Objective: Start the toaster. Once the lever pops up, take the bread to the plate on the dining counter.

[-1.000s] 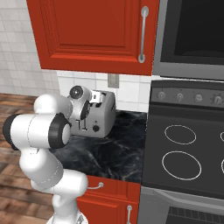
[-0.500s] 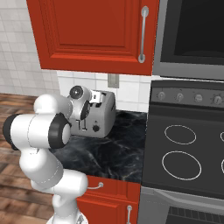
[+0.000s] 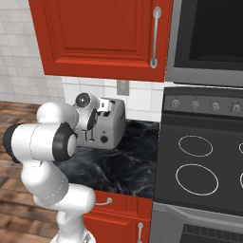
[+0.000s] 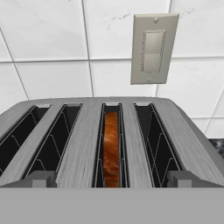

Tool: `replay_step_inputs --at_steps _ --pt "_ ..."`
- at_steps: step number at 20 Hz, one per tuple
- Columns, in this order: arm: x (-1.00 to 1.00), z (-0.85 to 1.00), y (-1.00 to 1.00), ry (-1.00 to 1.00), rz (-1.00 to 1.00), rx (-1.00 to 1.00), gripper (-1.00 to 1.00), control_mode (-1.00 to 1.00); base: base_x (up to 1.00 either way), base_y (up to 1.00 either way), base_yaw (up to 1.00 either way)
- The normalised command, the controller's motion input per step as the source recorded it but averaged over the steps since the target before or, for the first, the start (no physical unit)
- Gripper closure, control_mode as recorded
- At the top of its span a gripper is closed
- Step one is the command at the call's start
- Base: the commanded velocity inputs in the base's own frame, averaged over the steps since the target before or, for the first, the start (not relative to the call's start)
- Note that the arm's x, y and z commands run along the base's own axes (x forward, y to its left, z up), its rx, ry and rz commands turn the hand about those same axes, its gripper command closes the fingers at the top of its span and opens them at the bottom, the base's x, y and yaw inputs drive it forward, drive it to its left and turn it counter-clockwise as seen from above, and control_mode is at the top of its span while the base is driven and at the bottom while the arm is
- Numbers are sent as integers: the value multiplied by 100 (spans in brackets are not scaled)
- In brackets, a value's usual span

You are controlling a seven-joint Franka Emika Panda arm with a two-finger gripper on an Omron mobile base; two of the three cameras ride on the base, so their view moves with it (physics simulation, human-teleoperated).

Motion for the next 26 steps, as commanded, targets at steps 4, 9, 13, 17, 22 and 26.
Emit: replay_step_inputs --at_steps 4,9,13,17,22,26 --pt "0 0 0 0 0 0 -100 -100 0 0 0" --pt "0 0 0 0 0 0 -100 -100 0 0 0" --pt "0 0 0 0 0 0 -100 -100 0 0 0" --pt "0 0 0 0 0 0 -100 -100 0 0 0" --pt "0 0 0 0 0 0 -100 -100 0 0 0" --pt "0 0 0 0 0 0 -100 -100 0 0 0"
